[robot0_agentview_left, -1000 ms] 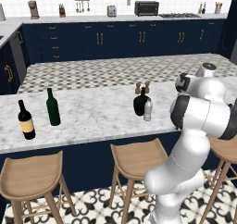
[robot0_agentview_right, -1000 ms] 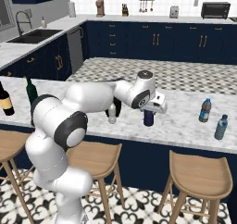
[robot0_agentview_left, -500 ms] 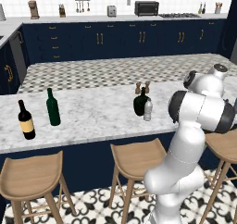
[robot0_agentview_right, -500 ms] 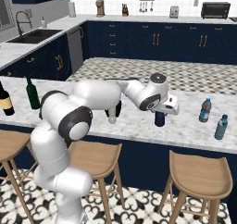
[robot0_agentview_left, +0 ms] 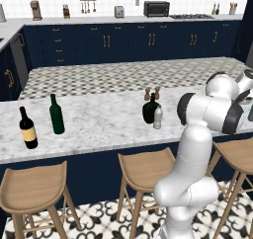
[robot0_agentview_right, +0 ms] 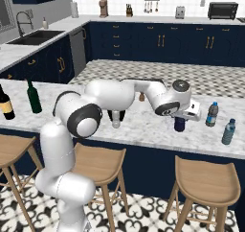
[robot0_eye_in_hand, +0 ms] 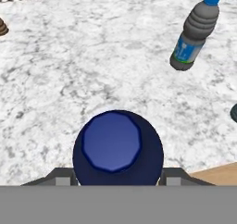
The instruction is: Move the plastic bottles in the middle to the plastics group, and the glass bottles in the middle to the glass group.
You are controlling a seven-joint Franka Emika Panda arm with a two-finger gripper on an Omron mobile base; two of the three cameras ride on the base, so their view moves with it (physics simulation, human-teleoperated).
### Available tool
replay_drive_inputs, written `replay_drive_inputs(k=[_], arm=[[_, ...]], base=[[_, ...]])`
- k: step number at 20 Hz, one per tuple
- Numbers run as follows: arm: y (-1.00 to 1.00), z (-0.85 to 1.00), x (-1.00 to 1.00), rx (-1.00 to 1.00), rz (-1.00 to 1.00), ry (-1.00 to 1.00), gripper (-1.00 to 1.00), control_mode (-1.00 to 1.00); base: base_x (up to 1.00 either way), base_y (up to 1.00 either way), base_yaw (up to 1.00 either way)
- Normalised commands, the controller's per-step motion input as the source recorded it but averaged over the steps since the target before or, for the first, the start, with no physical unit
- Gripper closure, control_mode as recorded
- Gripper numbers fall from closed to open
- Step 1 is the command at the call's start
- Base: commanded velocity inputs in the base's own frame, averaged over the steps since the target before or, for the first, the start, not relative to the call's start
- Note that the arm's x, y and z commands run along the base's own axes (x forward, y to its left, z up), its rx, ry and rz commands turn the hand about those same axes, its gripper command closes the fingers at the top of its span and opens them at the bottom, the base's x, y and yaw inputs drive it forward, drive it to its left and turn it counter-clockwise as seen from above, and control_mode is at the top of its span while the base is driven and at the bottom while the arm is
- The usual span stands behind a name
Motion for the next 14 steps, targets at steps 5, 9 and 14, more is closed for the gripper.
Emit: replay_drive_inputs(k=[5, 9, 14], arm=[[-0.21, 0.0, 0.03, -0.05, 0.0, -0.03, 1.0, -1.0], [-0.03, 0.0, 0.1, -0.07, 0.0, -0.04, 1.0, -1.0], [-0.12, 0.0, 0.1, -0.07, -0.01, -0.02, 1.0, -1.0]], base=[[0.0, 0.0, 0.0], [0.0, 0.0, 0.0], [0.0, 0.0, 0.0]])
